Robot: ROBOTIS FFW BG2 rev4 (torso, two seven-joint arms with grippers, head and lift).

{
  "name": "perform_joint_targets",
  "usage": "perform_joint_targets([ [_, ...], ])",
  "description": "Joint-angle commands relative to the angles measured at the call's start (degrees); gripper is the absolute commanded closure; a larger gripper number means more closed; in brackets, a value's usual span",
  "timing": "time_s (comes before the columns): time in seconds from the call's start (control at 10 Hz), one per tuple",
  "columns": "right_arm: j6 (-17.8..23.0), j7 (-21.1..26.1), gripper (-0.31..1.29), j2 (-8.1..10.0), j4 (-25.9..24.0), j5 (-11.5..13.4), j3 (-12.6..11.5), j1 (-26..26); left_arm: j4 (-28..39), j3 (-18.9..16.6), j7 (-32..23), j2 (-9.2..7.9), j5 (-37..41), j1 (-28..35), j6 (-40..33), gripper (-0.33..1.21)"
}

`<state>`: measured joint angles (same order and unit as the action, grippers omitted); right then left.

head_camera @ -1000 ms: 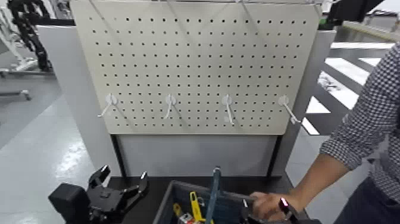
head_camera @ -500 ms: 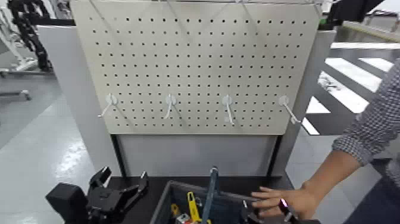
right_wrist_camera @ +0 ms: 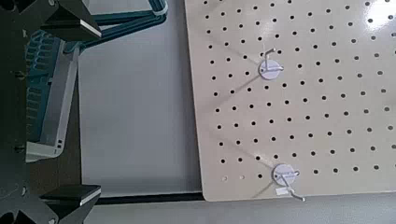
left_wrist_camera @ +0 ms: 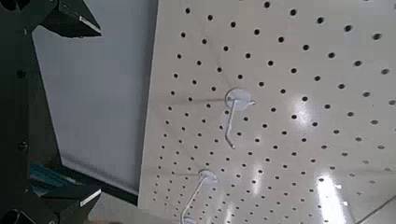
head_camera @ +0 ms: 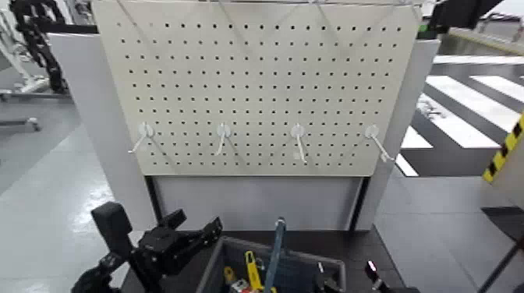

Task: Grasp the handle of the crate.

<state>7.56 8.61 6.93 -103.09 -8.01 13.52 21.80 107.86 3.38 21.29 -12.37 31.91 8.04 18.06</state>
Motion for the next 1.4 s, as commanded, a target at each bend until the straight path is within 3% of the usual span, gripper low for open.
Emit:
perform_joint_targets([
  [0.1, 0.00, 0.00, 0.14, -0.08, 0.00, -0.16, -0.07, 0.00, -1.60, -0.21, 0.68, -1.60, 15.38, -3.38, 10.94, 0.11],
  [0.5, 0.09, 0.00, 0.15, -0.08, 0.09, -0.34, 0.02, 0.00, -7.23, 0.32, 3.14, -3.71, 30.67, -8.83, 27.20, 0.11],
  [0.8, 0.35, 0.00, 0.15, -0.08, 0.26, -0.52, 0.11, -0.09, -15.31, 4.27, 5.43, -5.64, 42.71, -13.93, 34.41, 0.11],
  [1.4, 0.88, 0.00, 0.15, -0.25, 0.61, -0.69, 0.46, -0.35, -29.64, 13.06, 14.31, -6.96, 47.90, -26.32, 43.55, 0.11],
])
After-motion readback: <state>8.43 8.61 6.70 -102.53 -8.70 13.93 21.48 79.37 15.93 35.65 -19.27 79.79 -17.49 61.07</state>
